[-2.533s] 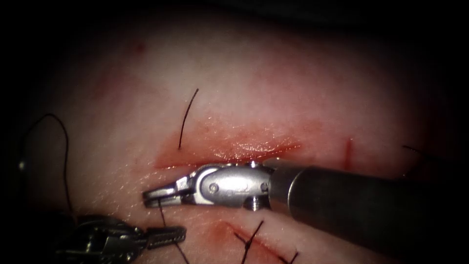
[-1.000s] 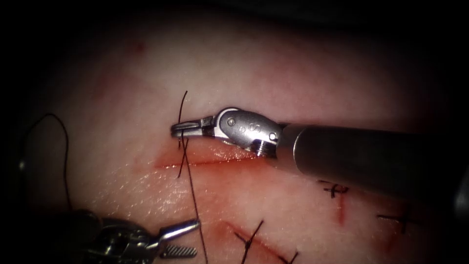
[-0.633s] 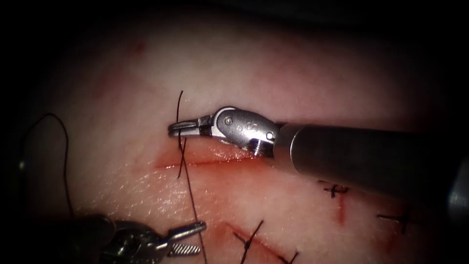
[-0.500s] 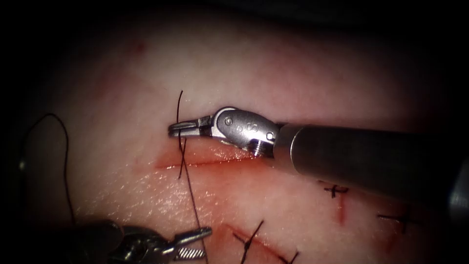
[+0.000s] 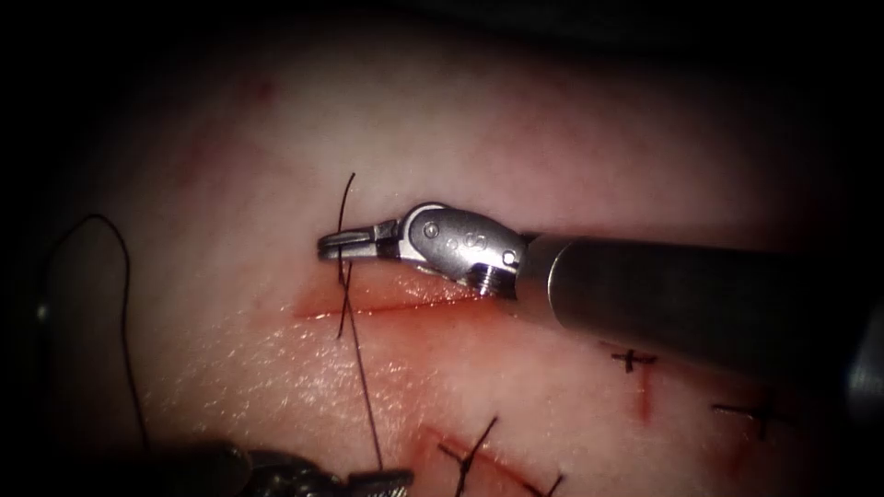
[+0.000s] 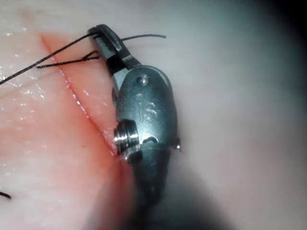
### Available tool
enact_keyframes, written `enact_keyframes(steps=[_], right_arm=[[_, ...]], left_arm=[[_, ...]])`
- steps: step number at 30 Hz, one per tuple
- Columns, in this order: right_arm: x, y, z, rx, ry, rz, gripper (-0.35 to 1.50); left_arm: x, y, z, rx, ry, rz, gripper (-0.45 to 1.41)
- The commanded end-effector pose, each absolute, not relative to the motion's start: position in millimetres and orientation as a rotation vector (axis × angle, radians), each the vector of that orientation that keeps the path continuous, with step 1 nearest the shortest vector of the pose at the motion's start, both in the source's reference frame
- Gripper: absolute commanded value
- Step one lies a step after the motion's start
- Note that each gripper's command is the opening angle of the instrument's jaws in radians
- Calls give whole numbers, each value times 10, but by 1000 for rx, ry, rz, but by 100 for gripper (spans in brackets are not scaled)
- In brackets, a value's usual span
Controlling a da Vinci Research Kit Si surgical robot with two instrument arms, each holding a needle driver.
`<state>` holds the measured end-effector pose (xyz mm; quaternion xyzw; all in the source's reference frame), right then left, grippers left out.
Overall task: Wound Closure
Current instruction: Grab the suture with the right end-effector to advance a greater length of suture to the left end-effector.
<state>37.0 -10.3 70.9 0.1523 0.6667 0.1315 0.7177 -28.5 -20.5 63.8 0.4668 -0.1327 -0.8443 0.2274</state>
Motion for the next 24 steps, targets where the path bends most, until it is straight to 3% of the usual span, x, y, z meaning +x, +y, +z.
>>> enact_keyframes(steps=[1, 5, 16, 17, 20, 21, 24], right_arm=[[379, -102, 714, 337, 1477, 288, -35], [377, -105, 714, 337, 1477, 287, -35], [346, -157, 668, 365, 1485, 258, -35], [343, -165, 657, 383, 1481, 279, -6], [341, -172, 644, 433, 1454, 372, 116], [342, -171, 637, 427, 1453, 385, 141], [338, -164, 626, 406, 1473, 435, 148]], left_arm=[[-290, -201, 643, 1281, -349, -2334, -45], [-280, -195, 637, 1261, -298, -2418, -45], [-179, -176, 577, 1206, -472, -2569, -45], [-161, -172, 566, 1196, -501, -2593, -45], [-142, -165, 552, 1191, -530, -2620, -45], [-134, -159, 544, 1187, -553, -2626, -45], [-127, -148, 531, 1175, -593, -2621, -45]])
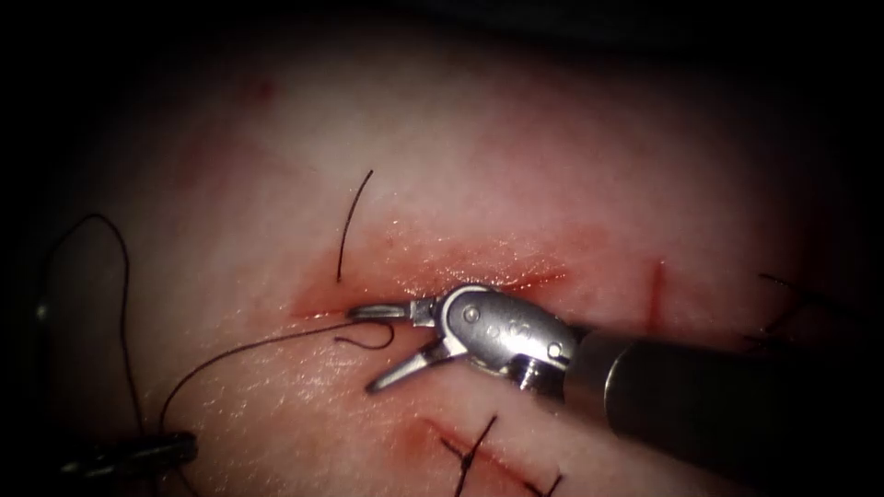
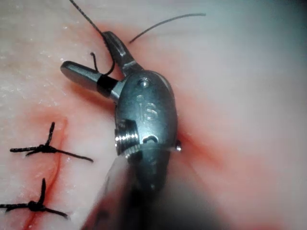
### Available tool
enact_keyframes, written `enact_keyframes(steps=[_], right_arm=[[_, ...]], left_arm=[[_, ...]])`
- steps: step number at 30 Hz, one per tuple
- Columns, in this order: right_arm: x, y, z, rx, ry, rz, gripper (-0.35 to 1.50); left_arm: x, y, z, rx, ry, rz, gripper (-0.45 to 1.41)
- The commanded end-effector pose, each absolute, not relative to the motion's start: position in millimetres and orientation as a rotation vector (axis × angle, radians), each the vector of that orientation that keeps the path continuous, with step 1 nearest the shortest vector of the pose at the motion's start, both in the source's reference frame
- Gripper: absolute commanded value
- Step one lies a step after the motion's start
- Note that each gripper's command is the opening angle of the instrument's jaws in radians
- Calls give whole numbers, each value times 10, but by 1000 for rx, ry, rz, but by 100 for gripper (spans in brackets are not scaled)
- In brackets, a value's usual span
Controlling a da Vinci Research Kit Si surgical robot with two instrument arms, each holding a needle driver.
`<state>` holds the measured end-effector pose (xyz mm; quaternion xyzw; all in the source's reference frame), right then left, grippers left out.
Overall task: Wound Closure
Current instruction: Grab the suture with the right end-effector to advance a greater length of suture to the left end-effector, then with the left tool, wrap the suture counter-clockwise around the right tool two times.
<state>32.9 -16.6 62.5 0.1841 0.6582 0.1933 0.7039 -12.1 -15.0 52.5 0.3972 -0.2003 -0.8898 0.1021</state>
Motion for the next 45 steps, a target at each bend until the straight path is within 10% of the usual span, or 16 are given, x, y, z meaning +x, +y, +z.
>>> enact_keyframes(steps=[1, 9, 10, 13, 24, 45], right_arm=[[337, -161, 624, 402, 1479, 446, 148], [313, -96, 589, 384, 1498, 605, 136], [314, -93, 588, 387, 1500, 606, 118], [331, -83, 592, 420, 1411, 566, -35], [404, -75, 690, 640, 1417, 394, -35], [395, -115, 654, 869, 1599, 482, -35]], left_arm=[[-126, -146, 529, 1174, -599, -2620, -45], [-134, -130, 509, 1121, -646, -2585, -45], [-136, -128, 508, 1112, -649, -2579, -45], [-142, -123, 504, 1081, -657, -2555, -45], [-142, -108, 503, 1050, -668, -2526, -45], [-144, -62, 606, 1131, -567, -2575, -45]])
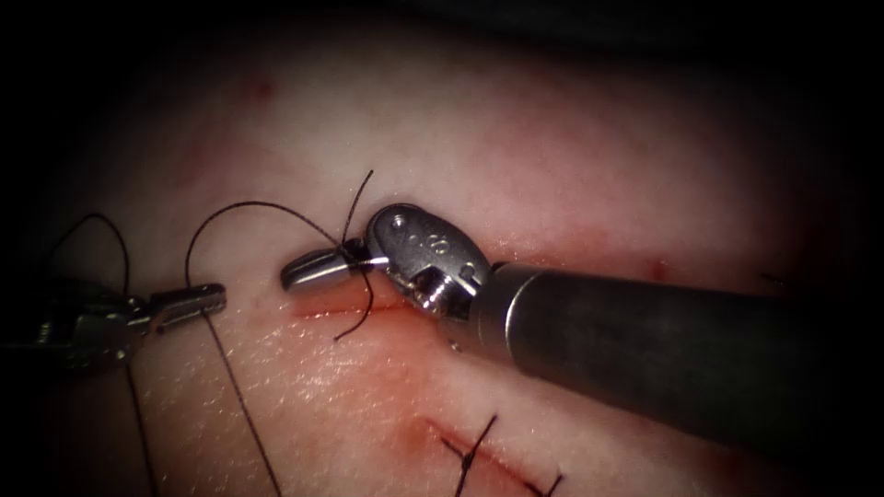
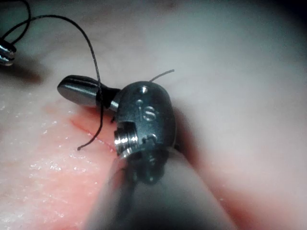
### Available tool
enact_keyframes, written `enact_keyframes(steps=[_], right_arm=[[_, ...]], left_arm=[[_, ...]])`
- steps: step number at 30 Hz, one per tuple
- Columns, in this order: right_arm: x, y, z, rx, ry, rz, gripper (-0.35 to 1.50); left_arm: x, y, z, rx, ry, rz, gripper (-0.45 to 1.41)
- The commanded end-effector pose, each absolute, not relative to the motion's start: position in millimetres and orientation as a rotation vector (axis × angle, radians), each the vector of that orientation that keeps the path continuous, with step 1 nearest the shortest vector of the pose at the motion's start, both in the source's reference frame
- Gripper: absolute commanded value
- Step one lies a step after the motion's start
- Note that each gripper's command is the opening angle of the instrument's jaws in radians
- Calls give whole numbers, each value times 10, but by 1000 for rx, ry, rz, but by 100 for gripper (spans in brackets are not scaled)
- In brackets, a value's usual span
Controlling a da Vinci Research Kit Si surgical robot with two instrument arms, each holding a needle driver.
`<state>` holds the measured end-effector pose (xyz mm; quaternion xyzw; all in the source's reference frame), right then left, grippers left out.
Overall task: Wound Closure
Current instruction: With the left tool, wrap the suture counter-clockwise around the right tool two times.
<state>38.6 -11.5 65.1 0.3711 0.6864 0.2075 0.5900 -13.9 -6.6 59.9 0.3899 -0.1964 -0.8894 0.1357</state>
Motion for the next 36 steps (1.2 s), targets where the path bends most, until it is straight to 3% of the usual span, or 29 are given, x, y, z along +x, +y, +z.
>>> enact_keyframes(steps=[1, 8, 11, 13, 14, 15, 16, 25, 29, 36], right_arm=[[393, -117, 654, 886, 1598, 492, -35], [391, -117, 652, 920, 1673, 631, -35], [396, -117, 652, 925, 1656, 687, 10], [399, -117, 652, 939, 1661, 725, 21], [402, -116, 652, 919, 1688, 768, 44], [405, -116, 653, 900, 1716, 835, 79], [407, -115, 652, 893, 1736, 883, 89], [410, -119, 641, 945, 1740, 986, 88], [421, -128, 644, 881, 1740, 990, 111], [421, -148, 672, 728, 1710, 970, 111]], left_arm=[[-144, -62, 616, 1136, -558, -2584, -45], [-158, -69, 670, 1146, -473, -2607, -45], [-175, -80, 689, 1148, -434, -2595, -45], [-186, -86, 698, 1157, -416, -2592, -45], [-199, -92, 704, 1164, -405, -2581, -45], [-209, -95, 706, 1172, -397, -2575, -45], [-213, -96, 706, 1177, -392, -2573, -45], [-218, -98, 700, 1182, -385, -2576, -45], [-229, -112, 681, 1177, -386, -2589, -45], [-236, -132, 627, 1164, -380, -2574, -45]])
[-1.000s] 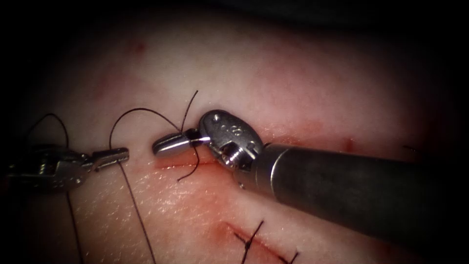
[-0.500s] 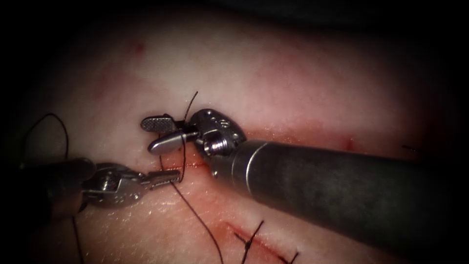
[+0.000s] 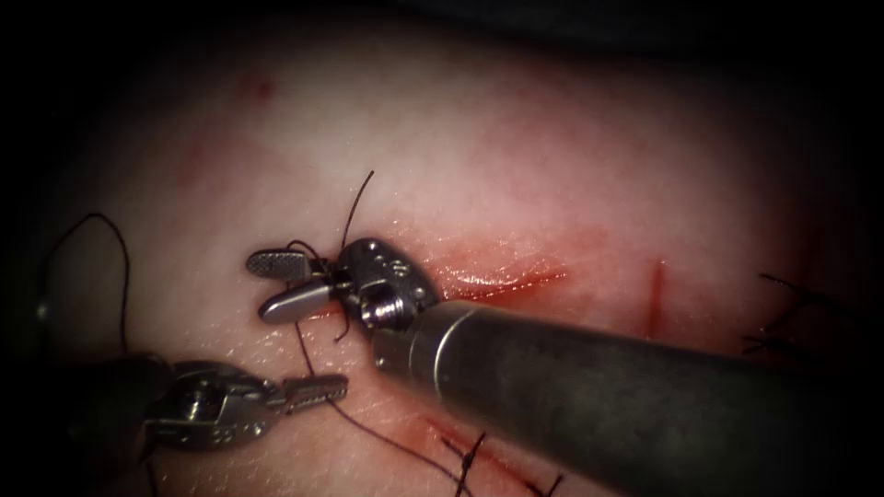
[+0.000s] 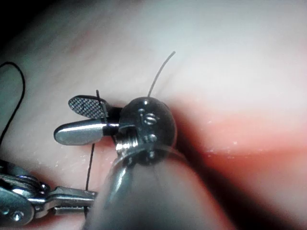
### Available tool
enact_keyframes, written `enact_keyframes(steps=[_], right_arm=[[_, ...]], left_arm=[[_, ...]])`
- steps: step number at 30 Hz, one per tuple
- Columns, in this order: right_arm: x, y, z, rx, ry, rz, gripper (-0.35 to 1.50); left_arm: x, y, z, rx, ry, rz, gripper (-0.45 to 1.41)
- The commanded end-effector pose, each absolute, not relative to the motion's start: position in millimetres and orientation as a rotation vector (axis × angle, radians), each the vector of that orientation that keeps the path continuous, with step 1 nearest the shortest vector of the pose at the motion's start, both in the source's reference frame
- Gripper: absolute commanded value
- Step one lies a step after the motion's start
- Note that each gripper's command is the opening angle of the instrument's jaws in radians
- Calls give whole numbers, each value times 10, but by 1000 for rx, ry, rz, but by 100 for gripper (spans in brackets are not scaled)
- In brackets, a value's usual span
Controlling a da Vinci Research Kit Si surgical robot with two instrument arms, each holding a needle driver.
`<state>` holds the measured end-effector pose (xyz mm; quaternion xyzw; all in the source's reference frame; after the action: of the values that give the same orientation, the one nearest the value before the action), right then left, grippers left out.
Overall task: Wound Closure
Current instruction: With the left tool, wrap the suture counter-clockwise around the right tool two times.
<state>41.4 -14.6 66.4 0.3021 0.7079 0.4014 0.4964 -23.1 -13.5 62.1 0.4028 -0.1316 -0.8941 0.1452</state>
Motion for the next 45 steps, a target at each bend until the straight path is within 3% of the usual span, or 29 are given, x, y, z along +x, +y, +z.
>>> enact_keyframes(steps=[1, 17, 19, 22, 37, 45], right_arm=[[421, -149, 673, 719, 1704, 975, 111], [413, -175, 684, 538, 1554, 829, 91], [413, -177, 685, 520, 1537, 812, 98], [413, -185, 684, 556, 1517, 724, 106], [411, -185, 678, 693, 1529, 545, 100], [409, -184, 680, 924, 1514, 526, 98]], left_arm=[[-236, -133, 622, 1168, -378, -2566, -45], [-250, -106, 586, 1208, -396, -2483, -45], [-249, -101, 584, 1222, -387, -2460, -45], [-233, -78, 577, 1299, -380, -2402, -45], [-178, -32, 609, 1417, -463, -2170, -45], [-171, -11, 658, 1559, -500, -2028, -45]])
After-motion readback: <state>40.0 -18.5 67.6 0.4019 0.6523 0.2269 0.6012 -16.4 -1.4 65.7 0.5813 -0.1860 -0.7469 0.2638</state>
